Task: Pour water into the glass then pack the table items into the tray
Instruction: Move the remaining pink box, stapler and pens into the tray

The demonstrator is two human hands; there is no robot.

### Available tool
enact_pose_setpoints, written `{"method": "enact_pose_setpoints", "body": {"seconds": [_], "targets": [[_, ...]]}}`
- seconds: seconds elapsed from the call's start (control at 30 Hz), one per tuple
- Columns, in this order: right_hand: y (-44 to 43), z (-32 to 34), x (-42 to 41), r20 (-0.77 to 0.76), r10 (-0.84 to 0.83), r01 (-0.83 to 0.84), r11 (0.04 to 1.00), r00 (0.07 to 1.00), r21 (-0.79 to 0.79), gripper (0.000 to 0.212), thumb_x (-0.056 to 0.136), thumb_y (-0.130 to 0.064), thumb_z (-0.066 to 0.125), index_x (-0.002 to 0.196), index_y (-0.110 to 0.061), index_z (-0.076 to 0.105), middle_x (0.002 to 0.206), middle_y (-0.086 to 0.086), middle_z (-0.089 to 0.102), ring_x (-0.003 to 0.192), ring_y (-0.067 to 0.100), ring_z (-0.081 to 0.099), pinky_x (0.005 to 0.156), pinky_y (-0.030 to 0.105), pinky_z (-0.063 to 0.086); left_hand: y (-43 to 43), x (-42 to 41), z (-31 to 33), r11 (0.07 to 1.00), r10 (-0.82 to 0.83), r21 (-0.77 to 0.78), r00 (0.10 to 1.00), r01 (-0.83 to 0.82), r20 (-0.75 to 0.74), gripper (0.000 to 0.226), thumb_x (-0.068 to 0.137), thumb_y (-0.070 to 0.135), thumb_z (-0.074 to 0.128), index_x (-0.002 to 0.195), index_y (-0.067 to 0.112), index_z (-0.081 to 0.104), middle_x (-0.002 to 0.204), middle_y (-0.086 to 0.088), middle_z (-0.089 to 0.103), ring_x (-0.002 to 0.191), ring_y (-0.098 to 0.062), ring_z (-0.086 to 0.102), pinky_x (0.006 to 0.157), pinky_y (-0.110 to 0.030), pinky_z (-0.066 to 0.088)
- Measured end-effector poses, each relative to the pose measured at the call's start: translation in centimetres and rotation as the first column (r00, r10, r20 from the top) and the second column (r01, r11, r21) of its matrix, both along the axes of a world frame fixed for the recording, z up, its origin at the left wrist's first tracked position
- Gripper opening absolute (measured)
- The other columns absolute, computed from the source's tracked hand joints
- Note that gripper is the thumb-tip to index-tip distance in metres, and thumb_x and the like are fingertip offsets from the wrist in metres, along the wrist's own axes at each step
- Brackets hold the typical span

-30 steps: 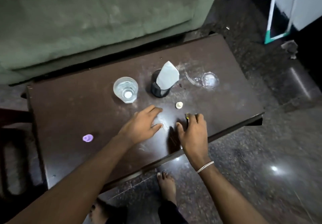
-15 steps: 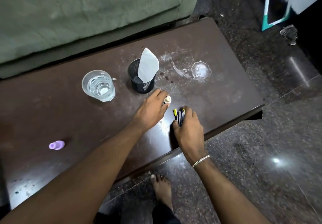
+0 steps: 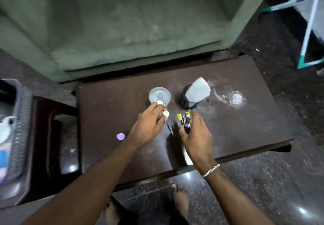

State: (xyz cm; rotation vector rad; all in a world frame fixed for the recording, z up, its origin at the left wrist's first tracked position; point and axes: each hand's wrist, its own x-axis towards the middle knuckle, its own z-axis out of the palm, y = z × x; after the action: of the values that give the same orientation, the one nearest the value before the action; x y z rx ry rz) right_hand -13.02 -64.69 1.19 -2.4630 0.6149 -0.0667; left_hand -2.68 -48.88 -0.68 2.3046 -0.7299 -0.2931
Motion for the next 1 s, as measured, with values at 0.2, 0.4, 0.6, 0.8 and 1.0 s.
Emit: {"method": "enact_pose_setpoints", "body": {"seconds": [0.2, 0.4, 0.6, 0.8, 1.0], "targets": [[10.9, 4.5, 4.6, 0.083, 0.189, -0.192, 0.981, 0.978, 0.029, 0.056, 0.09, -0.02, 0.073, 0.141, -0.015, 0.049, 0.127, 0.008, 0.064, 0.111, 0.033, 0.063, 0.084, 0.041, 0.052, 12.9, 1.2, 5.0, 0.973, 0.232, -0.009, 0.972, -0.232, 0.021, 0.013, 0.097, 0.022, 0.065, 0.111, 0.022, 0.064, 0.099, 0.016, 0.048, 0.074, -0.004, 0.043, 0.079, -0.04, 0.055], [24.2, 7.7, 8.5, 0.127, 0.361, -0.37, 0.928, 0.924, 0.053, 0.052, 0.089, -0.017, 0.073, 0.137, -0.013, 0.053, 0.12, 0.007, 0.065, 0.109, 0.03, 0.064, 0.087, 0.039, 0.05, 27.6, 0.6, 8.4, 0.913, 0.409, -0.023, 0.912, -0.408, 0.046, 0.014, 0.097, 0.022, 0.066, 0.111, 0.02, 0.064, 0.101, 0.012, 0.051, 0.077, -0.005, 0.053, 0.078, -0.042, 0.054], [37.3, 8.7, 10.4, 0.151, 0.517, -0.533, 0.839, 0.843, 0.107, 0.051, 0.088, -0.017, 0.074, 0.135, -0.014, 0.053, 0.122, 0.007, 0.065, 0.109, 0.03, 0.064, 0.088, 0.041, 0.052, 40.5, -1.5, 9.3, 0.822, 0.567, 0.009, 0.821, -0.569, 0.065, 0.019, 0.094, 0.022, 0.067, 0.112, 0.018, 0.061, 0.103, 0.002, 0.061, 0.079, -0.019, 0.058, 0.075, -0.04, 0.05], [48.2, 6.9, 11.1, 0.063, 0.646, -0.648, 0.751, 0.761, 0.128, 0.048, 0.087, -0.024, 0.072, 0.13, -0.016, 0.053, 0.119, 0.011, 0.063, 0.106, 0.038, 0.063, 0.083, 0.044, 0.052, 51.4, -3.2, 6.6, 0.674, 0.72, 0.16, 0.69, -0.722, 0.079, 0.022, 0.09, 0.021, 0.073, 0.11, 0.015, 0.065, 0.106, -0.005, 0.067, 0.09, -0.03, 0.066, 0.08, -0.041, 0.051], [54.7, 3.2, 10.5, -0.084, 0.719, -0.711, 0.695, 0.69, 0.106, 0.042, 0.087, -0.021, 0.069, 0.124, -0.013, 0.05, 0.115, 0.015, 0.06, 0.103, 0.043, 0.062, 0.077, 0.047, 0.048, 57.2, -4.4, 3.6, 0.609, 0.705, 0.338, 0.685, -0.718, 0.185, 0.03, 0.089, 0.035, 0.057, 0.104, 0.012, 0.069, 0.103, -0.006, 0.06, 0.096, -0.028, 0.052, 0.083, -0.045, 0.051]]}}
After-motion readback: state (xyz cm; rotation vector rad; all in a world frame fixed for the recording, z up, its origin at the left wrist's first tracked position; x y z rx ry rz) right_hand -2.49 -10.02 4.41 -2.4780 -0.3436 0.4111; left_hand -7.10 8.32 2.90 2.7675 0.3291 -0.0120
